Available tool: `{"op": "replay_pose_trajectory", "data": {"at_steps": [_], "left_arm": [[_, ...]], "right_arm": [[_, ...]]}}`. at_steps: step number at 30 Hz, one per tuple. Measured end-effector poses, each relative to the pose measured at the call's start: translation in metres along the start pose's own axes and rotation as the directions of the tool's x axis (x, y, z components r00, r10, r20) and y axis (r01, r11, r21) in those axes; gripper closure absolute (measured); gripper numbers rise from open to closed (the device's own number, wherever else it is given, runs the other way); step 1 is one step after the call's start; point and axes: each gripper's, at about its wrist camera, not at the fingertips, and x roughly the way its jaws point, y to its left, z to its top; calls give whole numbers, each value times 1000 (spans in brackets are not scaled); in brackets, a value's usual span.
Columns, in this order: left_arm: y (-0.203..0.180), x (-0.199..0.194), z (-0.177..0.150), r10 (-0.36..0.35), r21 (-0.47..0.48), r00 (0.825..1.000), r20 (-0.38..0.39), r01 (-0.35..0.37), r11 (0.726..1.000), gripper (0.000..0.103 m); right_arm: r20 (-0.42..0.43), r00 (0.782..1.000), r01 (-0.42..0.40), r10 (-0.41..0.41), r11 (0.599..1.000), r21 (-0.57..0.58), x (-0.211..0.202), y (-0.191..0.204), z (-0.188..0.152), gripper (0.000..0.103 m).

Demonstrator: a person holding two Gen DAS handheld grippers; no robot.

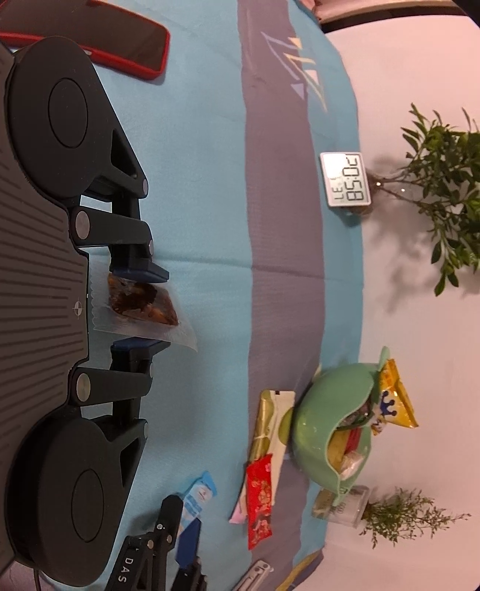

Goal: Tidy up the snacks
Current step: 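Grasp the brown wrapped snack with the left tool while the right grasps the blue-white pack, then carry the brown snack and blue-white pack over the green bowl and open both tools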

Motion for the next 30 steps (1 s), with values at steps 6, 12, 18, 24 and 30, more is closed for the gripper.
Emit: {"op": "replay_pose_trajectory", "data": {"at_steps": [6,12,18,24,30], "left_arm": [[-4,-3,7,-9,8,1000,16,9,1000,9],[-9,-6,14,-16,26,1000,27,15,1000,9],[-15,-8,24,-32,42,999,44,30,999,10],[-26,-9,39,-57,64,996,63,53,997,10],[-39,-8,64,-119,79,989,82,113,991,10]], "right_arm": [[20,1000,-8,8,1000,-7,-5,0,0,74],[60,998,-10,10,1000,2,-12,-3,6,74],[93,996,-7,7,1000,8,-18,-7,12,74],[115,993,3,-5,1000,23,-21,-12,15,74],[148,989,12,-17,999,34,-25,-24,23,74]]}}
